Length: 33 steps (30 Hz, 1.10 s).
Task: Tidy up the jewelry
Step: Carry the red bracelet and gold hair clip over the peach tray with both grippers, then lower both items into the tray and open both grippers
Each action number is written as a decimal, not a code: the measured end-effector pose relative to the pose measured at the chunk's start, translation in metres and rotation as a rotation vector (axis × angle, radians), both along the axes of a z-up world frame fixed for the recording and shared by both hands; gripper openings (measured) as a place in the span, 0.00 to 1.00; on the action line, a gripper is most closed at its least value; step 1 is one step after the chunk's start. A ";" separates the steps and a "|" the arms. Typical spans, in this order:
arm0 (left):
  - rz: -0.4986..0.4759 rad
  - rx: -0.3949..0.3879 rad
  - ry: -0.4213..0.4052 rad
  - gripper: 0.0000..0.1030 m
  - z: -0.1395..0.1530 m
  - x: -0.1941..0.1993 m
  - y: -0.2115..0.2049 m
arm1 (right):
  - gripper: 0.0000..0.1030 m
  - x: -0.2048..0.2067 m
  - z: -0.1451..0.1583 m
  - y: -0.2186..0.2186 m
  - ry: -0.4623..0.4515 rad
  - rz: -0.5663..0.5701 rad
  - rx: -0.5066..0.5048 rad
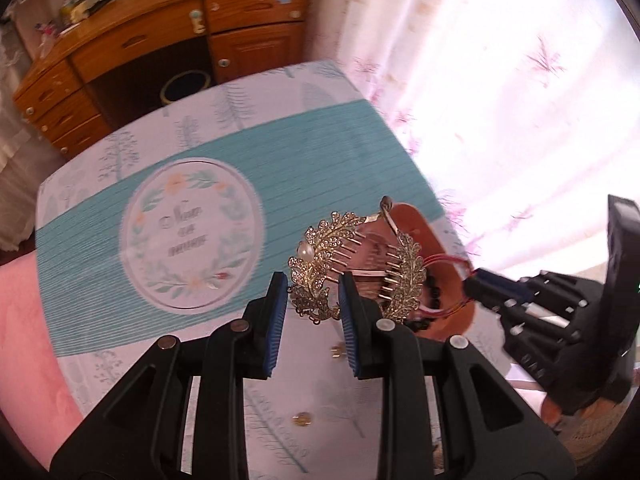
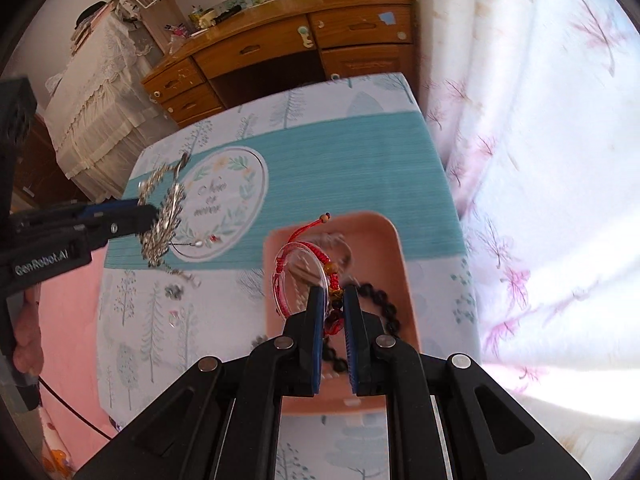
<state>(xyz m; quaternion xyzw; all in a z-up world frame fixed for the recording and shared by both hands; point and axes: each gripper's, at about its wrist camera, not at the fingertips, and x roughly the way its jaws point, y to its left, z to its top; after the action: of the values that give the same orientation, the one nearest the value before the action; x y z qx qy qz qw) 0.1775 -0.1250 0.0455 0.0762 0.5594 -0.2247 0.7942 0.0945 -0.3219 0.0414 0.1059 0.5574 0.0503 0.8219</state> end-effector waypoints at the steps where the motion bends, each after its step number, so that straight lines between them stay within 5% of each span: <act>1: -0.013 -0.001 0.006 0.22 -0.003 -0.004 -0.010 | 0.10 -0.009 -0.005 -0.006 0.011 -0.009 -0.002; 11: -0.075 0.017 0.084 0.22 -0.047 -0.027 -0.077 | 0.10 -0.061 -0.086 -0.030 0.127 -0.107 0.155; 14: -0.086 0.016 0.098 0.22 -0.058 -0.026 -0.084 | 0.10 -0.068 -0.097 -0.028 0.097 -0.124 0.154; 20: -0.077 0.027 0.120 0.22 -0.079 -0.014 -0.094 | 0.33 -0.080 -0.081 -0.031 0.043 -0.147 0.137; 33: -0.010 0.047 0.223 0.22 -0.119 0.003 -0.115 | 0.34 -0.103 -0.048 -0.053 0.007 -0.182 0.072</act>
<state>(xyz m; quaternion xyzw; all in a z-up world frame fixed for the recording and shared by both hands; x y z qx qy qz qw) 0.1804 -0.2397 -0.0737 0.0719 0.6489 -0.2226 0.7240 -0.0087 -0.3754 -0.0061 0.1859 0.5462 -0.0049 0.8167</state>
